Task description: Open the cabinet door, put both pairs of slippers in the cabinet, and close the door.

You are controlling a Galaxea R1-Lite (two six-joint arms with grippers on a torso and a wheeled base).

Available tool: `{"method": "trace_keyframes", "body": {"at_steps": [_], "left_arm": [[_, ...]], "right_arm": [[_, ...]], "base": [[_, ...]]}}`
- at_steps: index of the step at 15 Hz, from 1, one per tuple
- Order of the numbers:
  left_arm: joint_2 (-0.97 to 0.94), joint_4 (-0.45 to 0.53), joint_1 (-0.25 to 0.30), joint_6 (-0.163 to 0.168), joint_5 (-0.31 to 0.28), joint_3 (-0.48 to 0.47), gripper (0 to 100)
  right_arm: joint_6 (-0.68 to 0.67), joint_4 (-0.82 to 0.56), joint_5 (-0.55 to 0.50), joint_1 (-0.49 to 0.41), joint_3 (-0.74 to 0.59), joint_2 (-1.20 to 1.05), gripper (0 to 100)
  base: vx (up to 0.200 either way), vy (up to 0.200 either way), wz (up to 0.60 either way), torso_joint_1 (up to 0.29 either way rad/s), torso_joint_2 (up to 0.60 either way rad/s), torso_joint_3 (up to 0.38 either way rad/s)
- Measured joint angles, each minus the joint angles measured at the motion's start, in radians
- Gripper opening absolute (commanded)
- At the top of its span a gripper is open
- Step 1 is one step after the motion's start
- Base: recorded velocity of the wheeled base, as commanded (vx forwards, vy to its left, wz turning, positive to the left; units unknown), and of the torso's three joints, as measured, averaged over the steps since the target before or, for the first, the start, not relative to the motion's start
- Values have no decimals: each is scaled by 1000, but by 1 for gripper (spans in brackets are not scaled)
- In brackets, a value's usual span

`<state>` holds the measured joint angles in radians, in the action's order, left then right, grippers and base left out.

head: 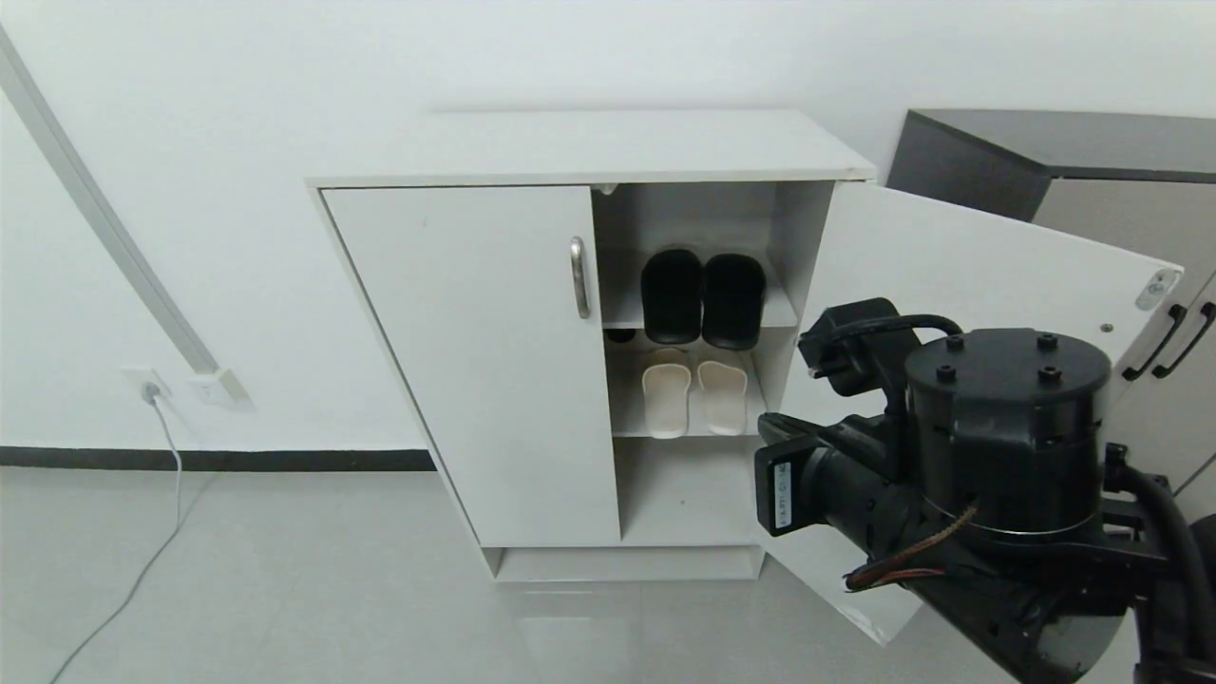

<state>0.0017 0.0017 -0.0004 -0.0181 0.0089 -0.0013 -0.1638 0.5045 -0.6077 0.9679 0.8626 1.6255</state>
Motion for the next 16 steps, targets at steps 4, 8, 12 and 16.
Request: {"method": "trace_keyframes", "body": {"at_steps": [4,8,12,16], "left_arm": [[0,0,0,0,0,0,0],[0,0,0,-1,0,0,0],[0,0,0,-1,0,0,0],[0,0,0,-1,0,0,0]], "right_arm": [[1,2,3,-2,-1,8,0],[2,2,2,-1,-2,10,0],[3,1,2,-1,-2,10,0],[3,2,1,-1,-2,10,0]], "base": [[0,0,0,160,-474,-323],[0,0,0,179,-489,-315],[0,0,0,201,-515,-309],[0,0,0,228,-546,-319]]}}
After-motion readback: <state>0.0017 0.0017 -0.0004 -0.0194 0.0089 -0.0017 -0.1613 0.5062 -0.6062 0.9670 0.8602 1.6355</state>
